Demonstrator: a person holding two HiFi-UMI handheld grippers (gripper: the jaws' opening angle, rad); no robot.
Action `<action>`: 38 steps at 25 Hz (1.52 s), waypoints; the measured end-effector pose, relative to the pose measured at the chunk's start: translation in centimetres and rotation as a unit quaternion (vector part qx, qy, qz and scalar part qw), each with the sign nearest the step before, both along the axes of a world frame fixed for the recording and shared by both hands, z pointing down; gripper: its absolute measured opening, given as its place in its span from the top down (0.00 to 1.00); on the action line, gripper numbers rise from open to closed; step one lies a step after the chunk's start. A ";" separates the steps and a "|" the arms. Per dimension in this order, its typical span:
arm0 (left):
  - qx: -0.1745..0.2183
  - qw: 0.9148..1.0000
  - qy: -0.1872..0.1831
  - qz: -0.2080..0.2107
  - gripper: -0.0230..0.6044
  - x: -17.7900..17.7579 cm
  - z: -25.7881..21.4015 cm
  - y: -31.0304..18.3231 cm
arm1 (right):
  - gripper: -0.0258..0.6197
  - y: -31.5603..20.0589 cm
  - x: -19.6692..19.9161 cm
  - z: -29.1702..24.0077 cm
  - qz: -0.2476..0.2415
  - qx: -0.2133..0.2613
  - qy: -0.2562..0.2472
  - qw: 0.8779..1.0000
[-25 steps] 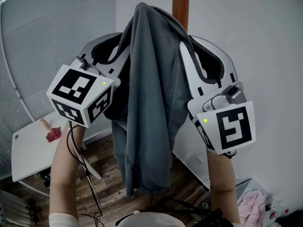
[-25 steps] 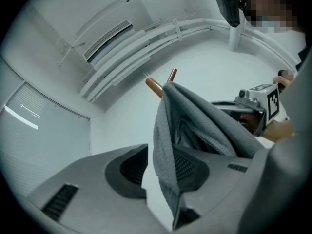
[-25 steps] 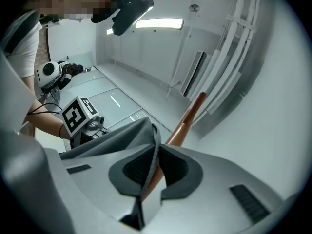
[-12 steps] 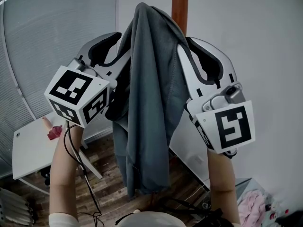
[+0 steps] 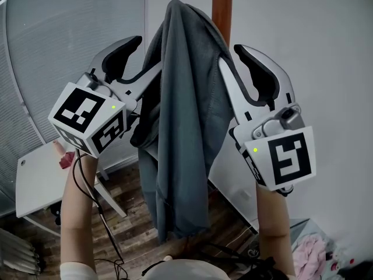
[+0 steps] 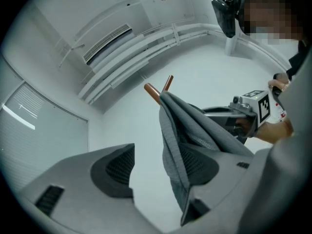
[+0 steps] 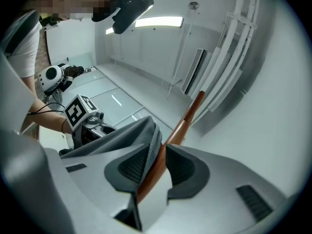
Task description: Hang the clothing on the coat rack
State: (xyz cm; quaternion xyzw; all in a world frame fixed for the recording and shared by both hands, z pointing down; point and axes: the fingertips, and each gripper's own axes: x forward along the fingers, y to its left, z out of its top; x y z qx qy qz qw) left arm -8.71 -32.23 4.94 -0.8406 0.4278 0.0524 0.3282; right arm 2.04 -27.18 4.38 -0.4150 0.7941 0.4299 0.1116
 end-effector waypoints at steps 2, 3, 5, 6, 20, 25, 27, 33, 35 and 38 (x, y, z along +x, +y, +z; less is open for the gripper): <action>0.002 1.000 -0.002 -0.001 0.52 -0.2 0.0 0.4 | 0.80 0.3 0.0 -0.1 0.000 0.002 0.001 1.000; 0.003 1.000 -0.003 -0.001 0.51 -0.3 0.0 0.6 | 0.80 0.5 0.0 -0.2 0.000 0.003 0.001 1.000; 0.005 1.000 -0.003 -0.001 0.50 -0.4 0.1 1.0 | 0.80 0.7 0.1 -0.2 0.001 0.004 0.002 1.000; 0.006 1.000 -0.002 0.000 0.49 -0.5 0.2 1.0 | 0.80 0.7 0.1 -0.1 0.001 0.004 0.003 1.000; 0.033 0.999 0.032 -0.015 0.48 -2.6 -0.1 3.3 | 0.80 1.6 0.1 -0.2 -0.005 0.004 -0.001 1.000; 0.064 0.996 0.055 -0.031 0.48 -3.9 -1.1 4.6 | 0.80 1.8 0.2 -0.4 -0.007 0.004 -0.008 1.000; 0.068 0.995 0.060 -0.031 0.48 -4.1 -1.4 5.2 | 0.80 2.1 0.2 -0.4 -0.008 0.004 -0.012 1.000; 0.093 0.994 0.044 -0.046 0.58 -3.7 -0.4 6.6 | 0.85 3.3 0.8 -0.4 -0.016 0.012 -0.032 0.999; 0.122 0.989 0.045 -0.076 0.71 -4.1 -0.3 7.3 | 0.87 3.7 1.0 -0.4 -0.015 0.016 -0.038 0.999; 0.170 0.976 0.067 -0.116 0.91 -5.0 -0.6 9.3 | 0.90 4.3 1.5 0.0 0.003 0.028 -0.039 0.999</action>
